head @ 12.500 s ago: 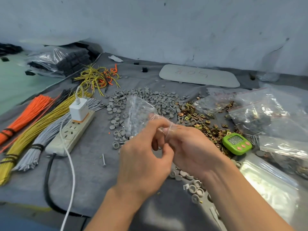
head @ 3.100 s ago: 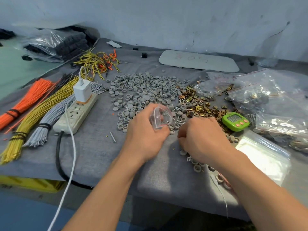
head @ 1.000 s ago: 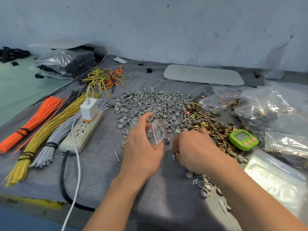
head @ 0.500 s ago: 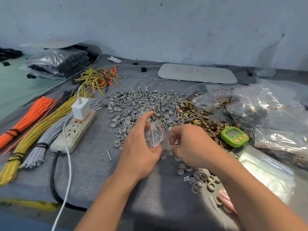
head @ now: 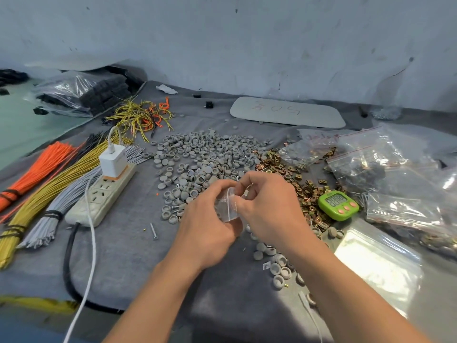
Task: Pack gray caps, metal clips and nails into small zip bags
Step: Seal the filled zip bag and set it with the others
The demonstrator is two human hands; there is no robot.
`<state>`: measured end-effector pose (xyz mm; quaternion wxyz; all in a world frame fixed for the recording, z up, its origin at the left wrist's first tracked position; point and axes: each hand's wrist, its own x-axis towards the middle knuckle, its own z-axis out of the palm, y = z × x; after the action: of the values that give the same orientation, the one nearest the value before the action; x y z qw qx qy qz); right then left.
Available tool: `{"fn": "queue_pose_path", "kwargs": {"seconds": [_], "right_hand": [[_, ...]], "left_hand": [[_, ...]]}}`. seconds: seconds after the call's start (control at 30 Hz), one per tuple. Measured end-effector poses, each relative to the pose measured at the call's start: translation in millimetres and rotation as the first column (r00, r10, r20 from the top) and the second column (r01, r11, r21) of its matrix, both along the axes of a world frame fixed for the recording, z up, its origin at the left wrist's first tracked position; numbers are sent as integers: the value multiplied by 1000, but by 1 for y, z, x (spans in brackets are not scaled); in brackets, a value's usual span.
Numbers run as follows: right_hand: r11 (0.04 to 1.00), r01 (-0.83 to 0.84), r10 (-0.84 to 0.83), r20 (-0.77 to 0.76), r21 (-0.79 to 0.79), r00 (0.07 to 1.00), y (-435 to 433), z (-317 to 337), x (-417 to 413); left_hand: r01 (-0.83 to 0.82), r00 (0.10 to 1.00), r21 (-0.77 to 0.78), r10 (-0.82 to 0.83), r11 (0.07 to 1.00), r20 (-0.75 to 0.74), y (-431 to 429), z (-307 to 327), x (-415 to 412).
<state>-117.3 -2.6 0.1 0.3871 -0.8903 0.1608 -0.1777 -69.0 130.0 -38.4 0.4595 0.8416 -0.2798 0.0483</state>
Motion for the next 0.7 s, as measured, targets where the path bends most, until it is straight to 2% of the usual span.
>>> {"fn": "queue_pose_path", "kwargs": {"seconds": [0.2, 0.33, 0.4, 0.47, 0.57, 0.7], "right_hand": [[984, -90, 84, 49, 153, 995, 3, 0, 1], [974, 49, -82, 144, 222, 986, -24, 9, 0], [981, 154, -168, 110, 118, 980, -41, 8, 0], [982, 177, -179, -33, -61, 983, -50, 2, 0], [966, 57, -131, -285, -251, 950, -50, -8, 2], [933, -55, -96, -393, -357, 914, -37, -13, 6]], "left_hand": [[31, 996, -81, -38, 996, -77, -2, 0, 2], [17, 990, -193, -44, 981, -135, 4, -3, 7], [-8, 988, -229, -27, 973, -149, 8, -4, 9], [-37, 984, -267, -12, 963, -178, 10, -5, 12], [-65, 975, -290, -1, 955, -221, 11, -6, 13], [-63, 979, -291, 2, 955, -203, 8, -7, 14]]}}
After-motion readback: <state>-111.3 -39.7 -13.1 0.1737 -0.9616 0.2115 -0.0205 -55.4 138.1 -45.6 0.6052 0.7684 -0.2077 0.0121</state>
